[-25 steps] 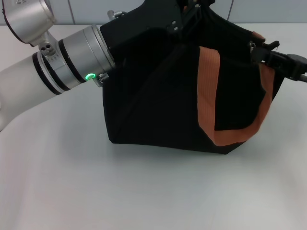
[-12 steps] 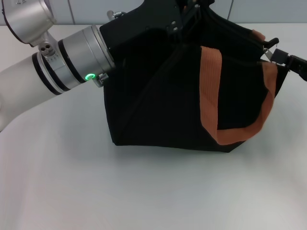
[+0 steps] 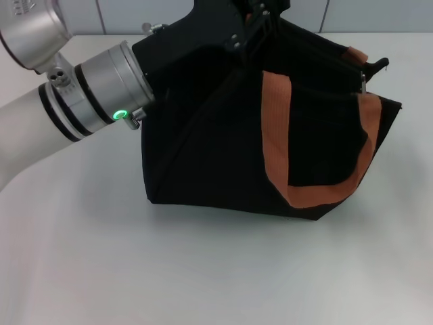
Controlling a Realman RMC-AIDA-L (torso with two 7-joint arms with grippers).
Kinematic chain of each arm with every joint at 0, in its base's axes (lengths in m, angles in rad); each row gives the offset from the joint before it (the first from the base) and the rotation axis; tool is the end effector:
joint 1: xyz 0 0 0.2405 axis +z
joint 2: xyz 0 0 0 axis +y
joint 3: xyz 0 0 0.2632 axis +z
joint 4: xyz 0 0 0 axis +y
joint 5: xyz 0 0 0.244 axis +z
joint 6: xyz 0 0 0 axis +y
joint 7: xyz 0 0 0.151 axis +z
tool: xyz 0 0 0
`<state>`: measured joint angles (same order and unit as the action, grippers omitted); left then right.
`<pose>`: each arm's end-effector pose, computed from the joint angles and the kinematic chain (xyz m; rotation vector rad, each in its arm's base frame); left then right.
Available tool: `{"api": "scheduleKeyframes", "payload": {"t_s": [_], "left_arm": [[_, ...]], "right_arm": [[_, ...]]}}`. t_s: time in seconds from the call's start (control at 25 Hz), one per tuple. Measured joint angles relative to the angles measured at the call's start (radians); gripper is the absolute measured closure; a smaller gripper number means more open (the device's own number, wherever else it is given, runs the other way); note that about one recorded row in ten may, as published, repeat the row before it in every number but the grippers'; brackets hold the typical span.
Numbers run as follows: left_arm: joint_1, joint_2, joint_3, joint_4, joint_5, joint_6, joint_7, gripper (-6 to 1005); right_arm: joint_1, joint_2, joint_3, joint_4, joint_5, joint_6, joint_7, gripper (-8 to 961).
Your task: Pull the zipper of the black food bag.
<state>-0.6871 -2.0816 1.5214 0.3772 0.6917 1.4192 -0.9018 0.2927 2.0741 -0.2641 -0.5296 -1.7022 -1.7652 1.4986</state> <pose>-0.1512 0.3952 -0.0629 -2.4149 -0.2051 -1.4201 0.3599 0.2816 0.0634 -1.9865 0.9988 1.3715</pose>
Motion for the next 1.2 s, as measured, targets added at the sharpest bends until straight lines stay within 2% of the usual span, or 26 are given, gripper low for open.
{"api": "scheduleKeyframes", "payload": {"t_s": [0.28, 0.48, 0.76, 0.92, 1.04, 1.08, 1.16, 1.2], "left_arm": [[0.034, 0.000, 0.028, 0.000, -0.004, -0.002, 0.077, 891], [0.078, 0.000, 0.029, 0.009, -0.076, 0.085, 0.075, 847], [0.159, 0.003, 0.019, 0.012, -0.171, 0.272, 0.074, 666], [0.222, 0.010, 0.020, 0.011, -0.163, 0.355, 0.079, 501], [0.287, 0.028, 0.020, 0.007, -0.109, 0.400, 0.080, 383], [0.287, 0.028, 0.020, 0.007, -0.109, 0.400, 0.080, 347], [0.335, 0.054, 0.018, 0.002, -0.041, 0.446, 0.083, 274], [0.335, 0.054, 0.018, 0.002, -0.041, 0.446, 0.083, 238]], "right_arm": [[-0.015, 0.002, 0.005, 0.069, 0.012, -0.079, -0.139, 605], [-0.016, 0.004, 0.005, 0.138, 0.012, -0.116, -0.192, 366], [-0.006, 0.005, -0.008, 0.189, 0.008, -0.128, -0.328, 252], [-0.007, 0.005, -0.014, 0.208, 0.007, -0.137, -0.396, 230], [-0.014, 0.004, -0.019, 0.209, 0.001, -0.154, -0.433, 214], [-0.014, 0.004, -0.021, 0.209, -0.002, -0.154, -0.439, 209], [-0.013, 0.004, -0.023, 0.208, -0.015, -0.156, -0.442, 198], [-0.012, 0.004, -0.024, 0.206, -0.027, -0.160, -0.449, 193]]}}
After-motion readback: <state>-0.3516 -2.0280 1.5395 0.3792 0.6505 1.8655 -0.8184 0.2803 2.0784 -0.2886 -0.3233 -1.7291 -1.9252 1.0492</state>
